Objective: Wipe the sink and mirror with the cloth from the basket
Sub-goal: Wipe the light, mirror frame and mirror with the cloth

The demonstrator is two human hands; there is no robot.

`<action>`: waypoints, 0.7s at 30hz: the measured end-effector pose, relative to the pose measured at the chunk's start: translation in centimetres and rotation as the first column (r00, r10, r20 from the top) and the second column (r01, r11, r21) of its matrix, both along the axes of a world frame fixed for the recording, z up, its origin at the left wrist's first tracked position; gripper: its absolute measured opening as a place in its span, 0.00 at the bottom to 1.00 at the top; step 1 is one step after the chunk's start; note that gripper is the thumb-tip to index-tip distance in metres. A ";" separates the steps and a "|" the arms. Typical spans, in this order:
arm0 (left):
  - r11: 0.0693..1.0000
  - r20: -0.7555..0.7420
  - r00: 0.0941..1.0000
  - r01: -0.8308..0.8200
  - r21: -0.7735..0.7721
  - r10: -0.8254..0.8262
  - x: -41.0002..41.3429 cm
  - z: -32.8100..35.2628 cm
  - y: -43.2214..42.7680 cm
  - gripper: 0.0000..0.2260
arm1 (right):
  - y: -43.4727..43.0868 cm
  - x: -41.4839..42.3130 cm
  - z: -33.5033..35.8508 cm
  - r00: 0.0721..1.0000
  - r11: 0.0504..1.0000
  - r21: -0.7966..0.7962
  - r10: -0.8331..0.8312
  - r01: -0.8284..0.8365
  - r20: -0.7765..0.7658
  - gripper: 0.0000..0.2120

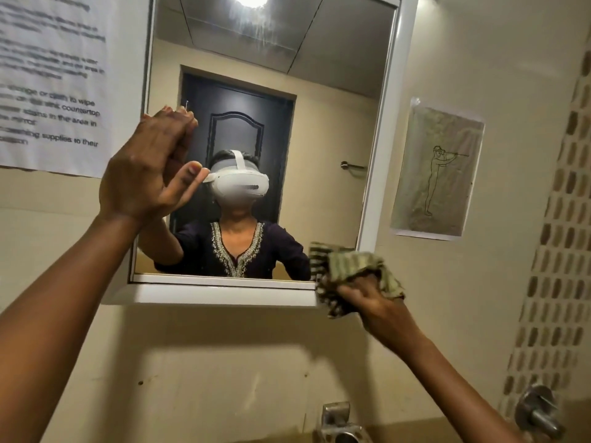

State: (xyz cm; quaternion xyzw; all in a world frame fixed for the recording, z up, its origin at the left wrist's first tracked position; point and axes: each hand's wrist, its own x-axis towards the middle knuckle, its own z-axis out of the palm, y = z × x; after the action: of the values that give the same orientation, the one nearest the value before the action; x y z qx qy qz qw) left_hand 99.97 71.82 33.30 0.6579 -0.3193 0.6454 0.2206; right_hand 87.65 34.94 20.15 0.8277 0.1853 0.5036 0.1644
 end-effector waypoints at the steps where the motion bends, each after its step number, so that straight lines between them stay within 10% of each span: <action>1: 1.000 0.012 1.000 -0.005 -0.005 0.005 0.0 0.0 0.0 0.28 | -0.2 0.0 0.2 0.997 0.987 0.156 -0.009 0.021 -0.079 0.25; 13: 1.000 0.028 1.000 0.012 -0.012 -0.012 0.6 0.0 -0.2 0.29 | 0.6 2.1 0.7 0.948 0.851 0.507 0.260 -0.136 -0.183 0.25; 21: 1.000 -0.050 0.998 -0.026 0.001 0.026 3.2 -0.2 0.2 0.40 | 1.8 4.3 17.2 0.972 0.806 0.544 0.217 -0.232 0.093 0.25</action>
State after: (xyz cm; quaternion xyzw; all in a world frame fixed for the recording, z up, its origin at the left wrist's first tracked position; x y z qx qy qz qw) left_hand 103.17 71.99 33.11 0.6779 -0.3054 0.6315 0.2201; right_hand 91.97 36.73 37.35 0.8053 0.1267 0.5622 -0.1394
